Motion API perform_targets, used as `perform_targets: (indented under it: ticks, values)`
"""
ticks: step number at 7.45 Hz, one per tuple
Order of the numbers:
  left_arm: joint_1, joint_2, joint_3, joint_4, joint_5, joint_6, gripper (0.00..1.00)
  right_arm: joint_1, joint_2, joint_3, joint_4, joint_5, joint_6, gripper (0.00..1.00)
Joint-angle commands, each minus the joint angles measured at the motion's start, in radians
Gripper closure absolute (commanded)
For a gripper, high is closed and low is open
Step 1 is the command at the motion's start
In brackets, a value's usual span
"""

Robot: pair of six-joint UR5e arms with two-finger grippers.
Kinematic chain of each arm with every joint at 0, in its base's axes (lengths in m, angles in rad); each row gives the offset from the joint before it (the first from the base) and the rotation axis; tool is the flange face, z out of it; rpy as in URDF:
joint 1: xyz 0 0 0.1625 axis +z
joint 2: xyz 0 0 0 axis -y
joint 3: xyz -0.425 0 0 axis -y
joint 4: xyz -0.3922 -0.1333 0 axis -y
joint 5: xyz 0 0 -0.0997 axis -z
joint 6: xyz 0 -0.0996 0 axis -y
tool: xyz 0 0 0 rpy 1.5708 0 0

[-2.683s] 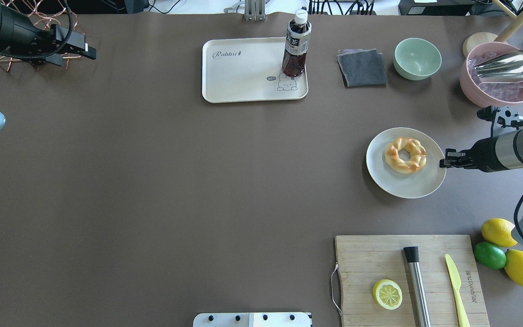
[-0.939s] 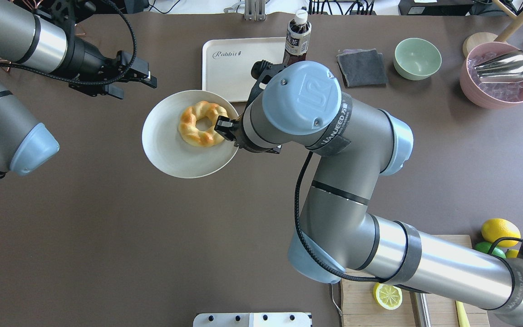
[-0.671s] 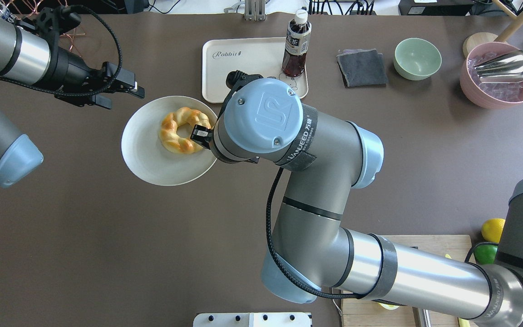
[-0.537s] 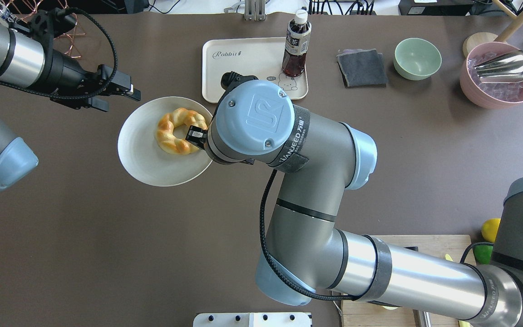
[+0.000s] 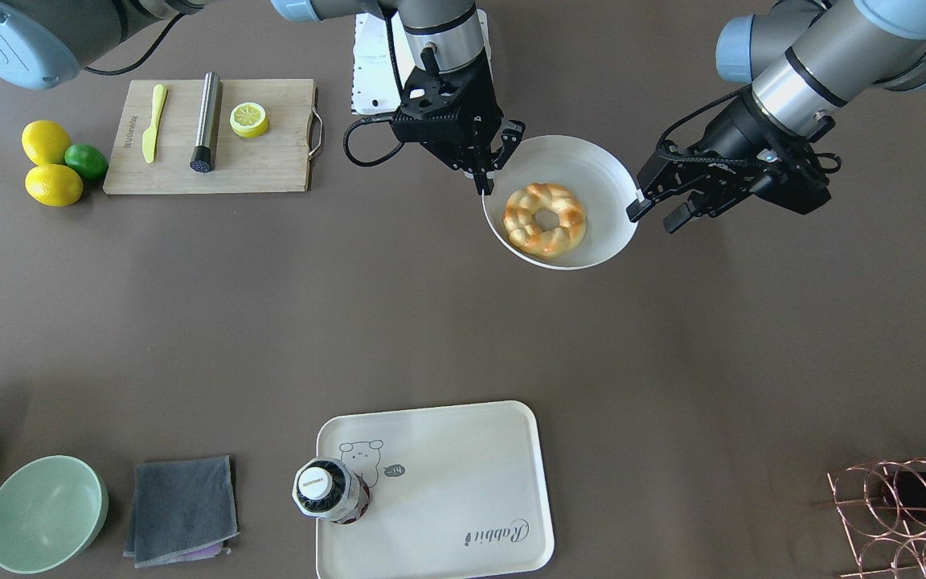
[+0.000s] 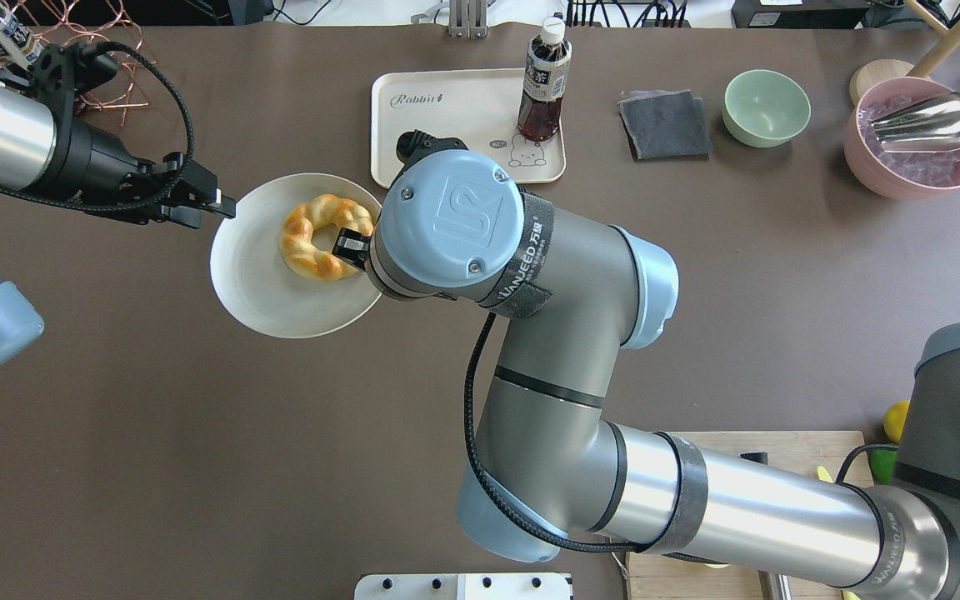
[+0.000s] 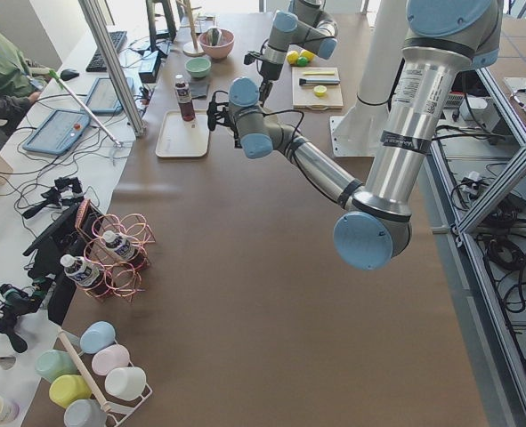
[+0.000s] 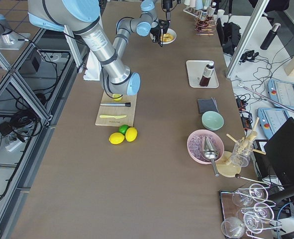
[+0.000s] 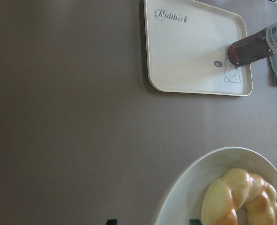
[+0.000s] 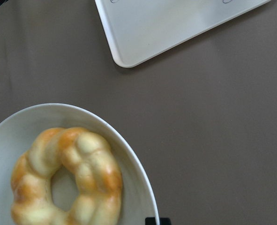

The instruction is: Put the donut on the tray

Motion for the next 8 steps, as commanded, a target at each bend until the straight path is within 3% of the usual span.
perform_targets:
  ticks: [1, 4, 6, 8]
  values:
    - [0.035, 0.017, -0.012, -0.001, 0.006, 0.001, 0.46, 0.003, 0.008, -0.009, 0.005, -0.009, 0.0, 1.0]
    - [0.061, 0.018, -0.018, -0.001, 0.012, 0.001, 0.49, 0.011, 0.017, -0.021, 0.005, -0.009, 0.002, 1.0]
    - [0.058, 0.04, -0.032, -0.001, 0.012, 0.001, 1.0, 0.017, 0.017, -0.021, 0.005, -0.009, 0.0, 1.0]
    - [0.055, 0.045, -0.04, 0.001, 0.012, 0.001, 1.0, 0.017, 0.016, -0.019, 0.005, -0.009, -0.001, 1.0]
